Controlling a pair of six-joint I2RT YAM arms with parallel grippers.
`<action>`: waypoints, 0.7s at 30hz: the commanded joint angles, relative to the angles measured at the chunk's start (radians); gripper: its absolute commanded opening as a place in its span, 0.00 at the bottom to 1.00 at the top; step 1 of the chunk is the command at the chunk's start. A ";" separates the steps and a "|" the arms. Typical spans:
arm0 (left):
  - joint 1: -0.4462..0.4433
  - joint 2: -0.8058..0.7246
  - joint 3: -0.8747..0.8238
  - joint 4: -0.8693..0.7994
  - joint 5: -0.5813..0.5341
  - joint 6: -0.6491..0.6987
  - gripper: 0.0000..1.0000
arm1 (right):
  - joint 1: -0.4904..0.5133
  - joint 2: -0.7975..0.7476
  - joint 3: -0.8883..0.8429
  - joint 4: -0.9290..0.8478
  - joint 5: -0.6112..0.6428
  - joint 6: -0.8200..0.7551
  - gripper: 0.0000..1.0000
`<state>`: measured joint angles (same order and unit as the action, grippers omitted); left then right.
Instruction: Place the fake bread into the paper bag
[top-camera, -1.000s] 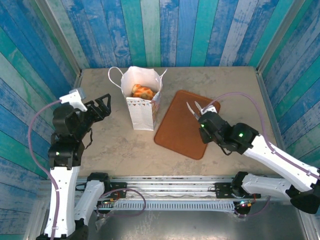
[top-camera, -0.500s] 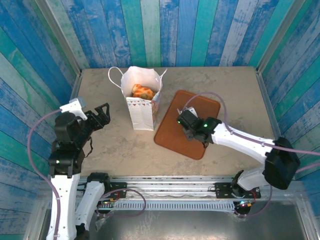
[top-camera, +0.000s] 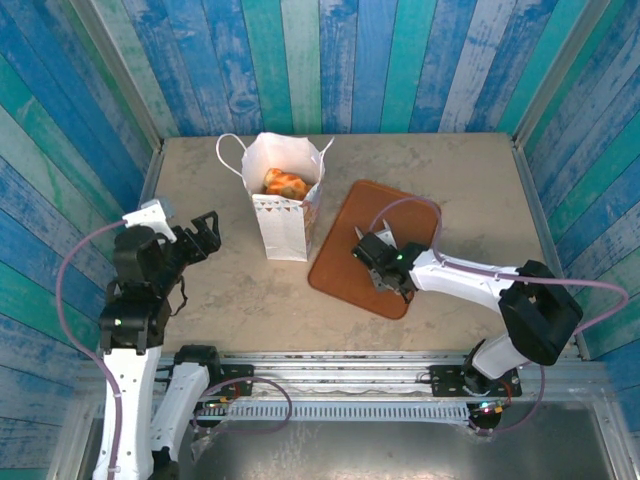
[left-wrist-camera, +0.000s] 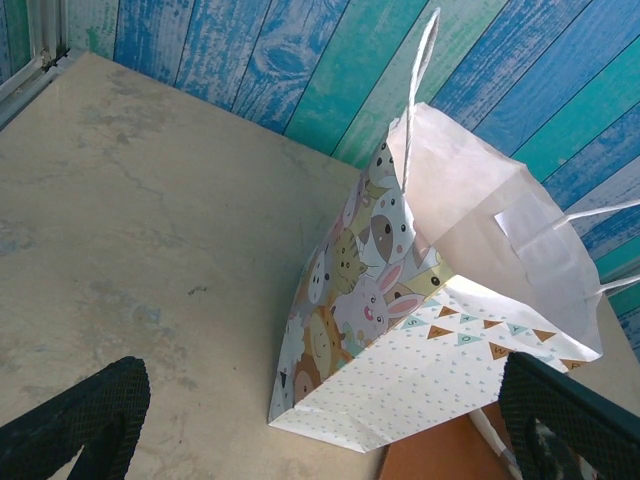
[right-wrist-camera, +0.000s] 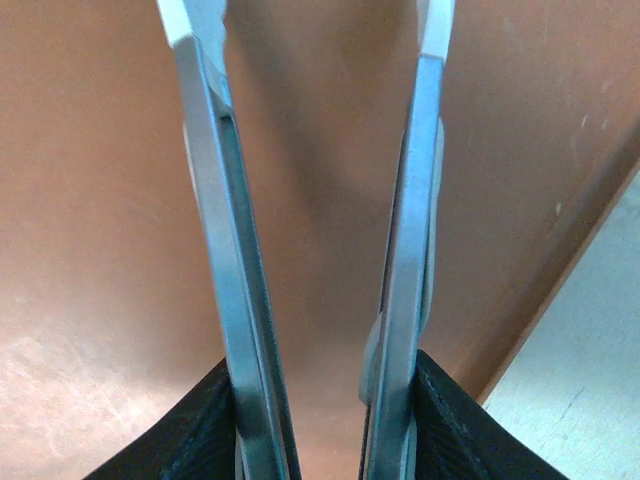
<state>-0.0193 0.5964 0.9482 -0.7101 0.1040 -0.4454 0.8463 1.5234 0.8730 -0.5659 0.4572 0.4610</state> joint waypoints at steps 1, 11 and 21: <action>0.004 0.010 -0.005 0.038 -0.025 0.014 0.94 | -0.004 -0.037 -0.050 0.002 -0.035 0.059 0.42; 0.004 0.032 -0.007 0.082 -0.041 0.012 0.94 | -0.005 -0.138 -0.167 0.000 -0.105 0.123 0.46; 0.004 0.082 -0.023 0.157 -0.020 -0.014 0.94 | -0.005 -0.179 -0.186 -0.009 -0.137 0.136 0.60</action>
<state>-0.0193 0.6712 0.9386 -0.6018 0.0811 -0.4492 0.8463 1.3682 0.6815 -0.5594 0.3302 0.5774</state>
